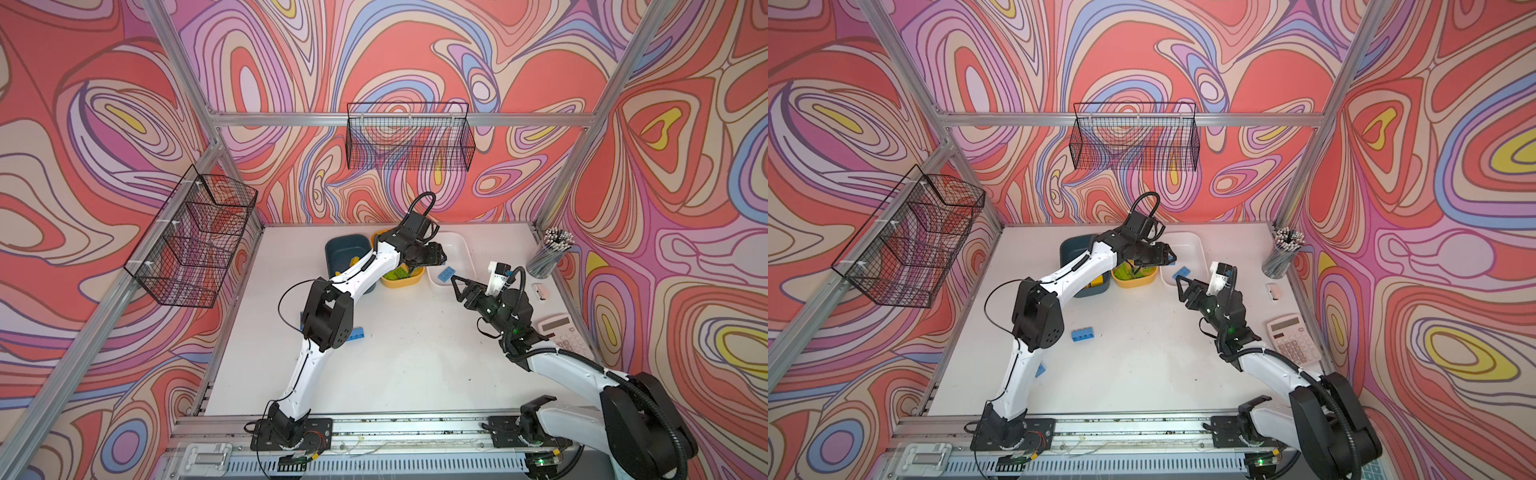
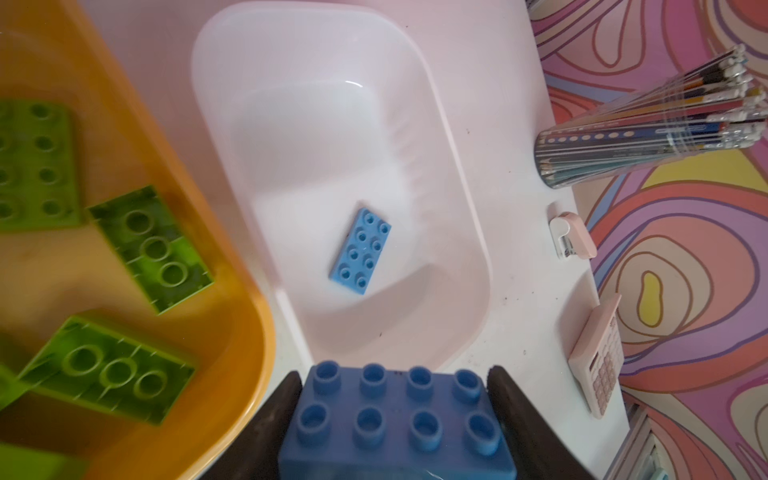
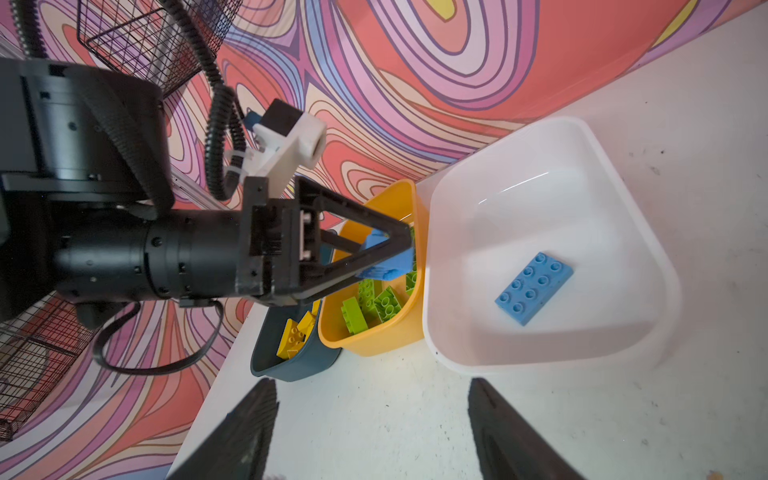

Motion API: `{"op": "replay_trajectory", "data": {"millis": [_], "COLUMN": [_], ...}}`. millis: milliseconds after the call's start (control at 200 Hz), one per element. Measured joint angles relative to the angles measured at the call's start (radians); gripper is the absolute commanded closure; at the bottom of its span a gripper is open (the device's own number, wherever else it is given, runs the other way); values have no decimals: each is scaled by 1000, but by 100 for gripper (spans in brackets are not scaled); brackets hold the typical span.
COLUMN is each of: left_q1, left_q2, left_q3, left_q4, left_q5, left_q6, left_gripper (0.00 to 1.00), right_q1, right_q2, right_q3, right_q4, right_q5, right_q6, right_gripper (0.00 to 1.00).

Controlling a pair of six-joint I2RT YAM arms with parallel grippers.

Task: Sort the legos into containers by color
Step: 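Carry the blue brick with the left gripper over the white bin and open it, then withdraw the left arm while the right gripper reaches toward the loose blue bricks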

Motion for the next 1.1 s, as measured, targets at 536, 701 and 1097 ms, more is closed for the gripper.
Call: {"op": "replay_trajectory", "data": {"millis": [536, 701, 1097], "left_q1": [-12, -10, 73], "left_q2": [163, 156, -296], "left_q3": [176, 176, -216], "left_q4": [49, 49, 103], "left_q5": [65, 58, 10], "left_q6": [-72, -47, 22], "left_gripper": [8, 0, 0], "right_q1": [0, 2, 155], "right_q2": [-5, -60, -28], "right_q3": [-3, 0, 163], "right_q4": [13, -14, -201], "right_q5": [-3, -5, -35], "right_q6": [8, -18, -162], "right_gripper": [24, 24, 25]}}
